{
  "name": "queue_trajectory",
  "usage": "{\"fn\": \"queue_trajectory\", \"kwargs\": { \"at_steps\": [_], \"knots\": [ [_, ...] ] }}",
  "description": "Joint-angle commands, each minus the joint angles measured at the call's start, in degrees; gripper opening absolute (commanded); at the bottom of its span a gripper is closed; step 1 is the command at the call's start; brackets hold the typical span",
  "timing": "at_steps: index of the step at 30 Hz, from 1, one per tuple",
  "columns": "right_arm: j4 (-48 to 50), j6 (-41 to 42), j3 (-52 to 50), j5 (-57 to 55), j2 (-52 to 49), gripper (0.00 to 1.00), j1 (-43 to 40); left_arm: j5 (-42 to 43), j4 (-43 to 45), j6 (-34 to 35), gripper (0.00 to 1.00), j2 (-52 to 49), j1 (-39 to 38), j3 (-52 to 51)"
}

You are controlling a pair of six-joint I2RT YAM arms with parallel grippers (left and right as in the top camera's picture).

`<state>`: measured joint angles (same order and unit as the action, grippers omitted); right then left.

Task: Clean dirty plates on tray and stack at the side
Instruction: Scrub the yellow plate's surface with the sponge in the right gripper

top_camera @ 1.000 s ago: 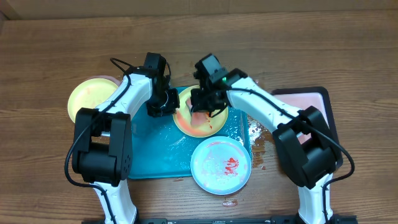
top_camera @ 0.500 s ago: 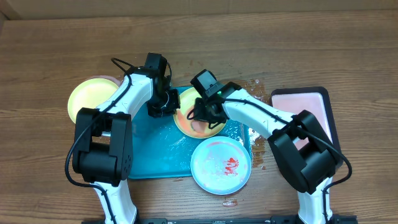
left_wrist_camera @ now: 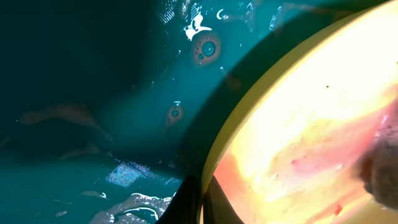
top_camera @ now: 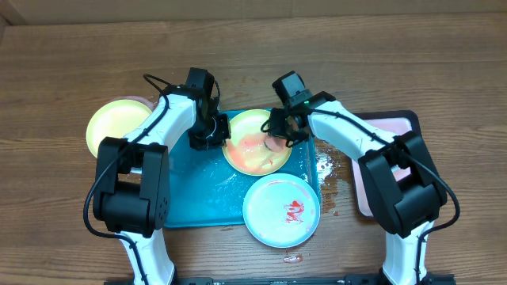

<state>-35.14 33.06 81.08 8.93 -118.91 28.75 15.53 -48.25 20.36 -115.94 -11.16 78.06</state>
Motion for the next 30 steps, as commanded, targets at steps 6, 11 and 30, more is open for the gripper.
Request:
{"fn": "queue_trajectory", "kwargs": {
  "at_steps": [6,11,30],
  "knots": [
    [2.47,0.17,-0.74,13.44,-3.32,0.04,5.40,-0.66,0.02,-0.70,0.05,-1.05,-0.13,-0.72],
    [4.35,2.25,-0.76,17.27,-6.14,0.04,7.21,-0.66,-0.33,-0.68,0.04,-1.05,-0.13,-0.72],
    [9.11,11.47,-0.74,6.75,-6.49,0.04,-7.48,-0.68,-1.20,-0.68,0.04,-1.05,-0.13,-0.72]
  ]
}}
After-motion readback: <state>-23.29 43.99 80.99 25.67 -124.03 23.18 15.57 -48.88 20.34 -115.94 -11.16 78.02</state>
